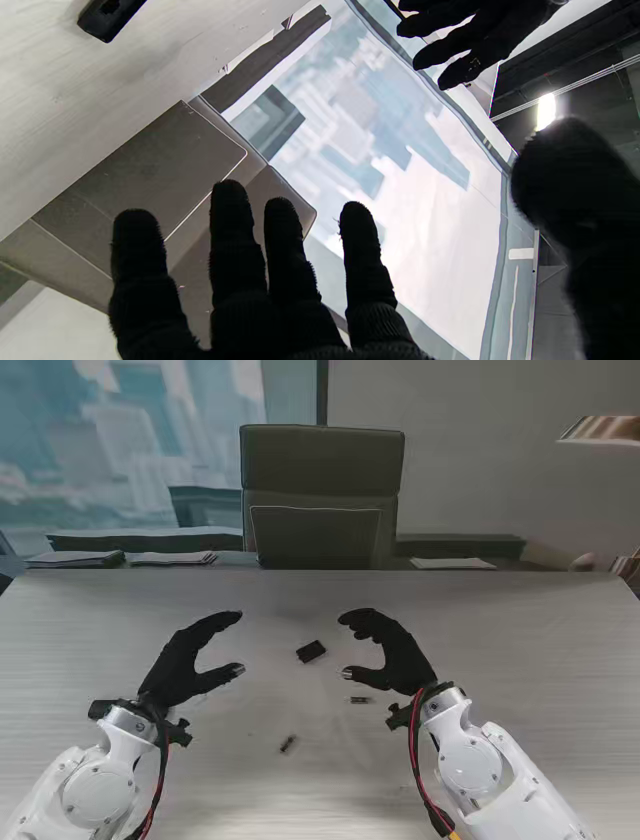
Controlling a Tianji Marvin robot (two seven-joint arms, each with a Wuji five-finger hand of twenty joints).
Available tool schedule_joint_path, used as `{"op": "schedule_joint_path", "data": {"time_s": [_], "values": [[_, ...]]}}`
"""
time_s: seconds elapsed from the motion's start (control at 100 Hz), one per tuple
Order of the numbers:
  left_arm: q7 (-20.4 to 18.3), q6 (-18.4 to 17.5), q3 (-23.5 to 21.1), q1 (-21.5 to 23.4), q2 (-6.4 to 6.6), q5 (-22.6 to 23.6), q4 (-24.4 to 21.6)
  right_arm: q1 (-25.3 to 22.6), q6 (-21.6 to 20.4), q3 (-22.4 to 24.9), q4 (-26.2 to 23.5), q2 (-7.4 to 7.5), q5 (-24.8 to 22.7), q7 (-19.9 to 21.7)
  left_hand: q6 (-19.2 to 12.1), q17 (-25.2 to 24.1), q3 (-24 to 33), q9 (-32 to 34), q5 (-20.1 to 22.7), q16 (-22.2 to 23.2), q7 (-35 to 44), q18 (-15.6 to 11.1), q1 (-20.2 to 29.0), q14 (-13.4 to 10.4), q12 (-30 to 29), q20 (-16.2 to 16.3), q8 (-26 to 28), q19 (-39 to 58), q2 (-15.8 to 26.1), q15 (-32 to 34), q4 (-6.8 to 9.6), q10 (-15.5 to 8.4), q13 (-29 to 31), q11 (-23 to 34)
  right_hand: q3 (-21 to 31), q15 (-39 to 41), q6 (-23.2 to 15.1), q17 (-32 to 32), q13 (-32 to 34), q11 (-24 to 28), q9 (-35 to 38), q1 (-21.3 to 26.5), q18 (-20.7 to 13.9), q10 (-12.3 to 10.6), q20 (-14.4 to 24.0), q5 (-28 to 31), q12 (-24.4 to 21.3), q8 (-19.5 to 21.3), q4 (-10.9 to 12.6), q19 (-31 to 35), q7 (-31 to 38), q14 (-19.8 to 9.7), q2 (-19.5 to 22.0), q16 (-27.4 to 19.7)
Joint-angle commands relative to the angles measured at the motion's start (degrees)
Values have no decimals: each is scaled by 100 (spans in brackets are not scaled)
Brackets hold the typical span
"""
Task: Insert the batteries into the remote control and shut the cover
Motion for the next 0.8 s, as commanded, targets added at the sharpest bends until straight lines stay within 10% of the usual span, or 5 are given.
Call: {"op": "schedule_joint_path", "data": {"time_s": [0.0,0.55,0.79], "values": [[-72,44,3,54,-13,-11,-53,-23,-7,-6,-15,3,18,105,10,-34,-33,-11,4,-25,-89,-62,-78,-87,-26,149,-3,-124,73,-52,142,28,-55,-25,-86,9,-80,22,38,-87,102,-198,92,-100,106,26,-25,-62,6,-133,-57,-160,-28,-87],[368,673,246,-83,-31,684,-143,72,238,-124,63,21,-63,170,76,66,338,287,271,108,95,-41,-110,-76,91,322,61,222,77,195,147,25,201,239,-150,77,-71,72,79,-88,153,-118,102,-80,278,122,-20,-77,29,-222,-109,-104,55,-47],[-552,1425,6,-120,193,1452,-385,259,479,-276,203,71,-139,403,92,-32,572,96,192,118,203,-136,-197,-207,146,303,97,355,39,221,109,-71,19,382,-170,163,-38,116,131,-78,168,-46,85,-76,355,165,-14,-89,45,-217,-142,-9,68,4]]}}
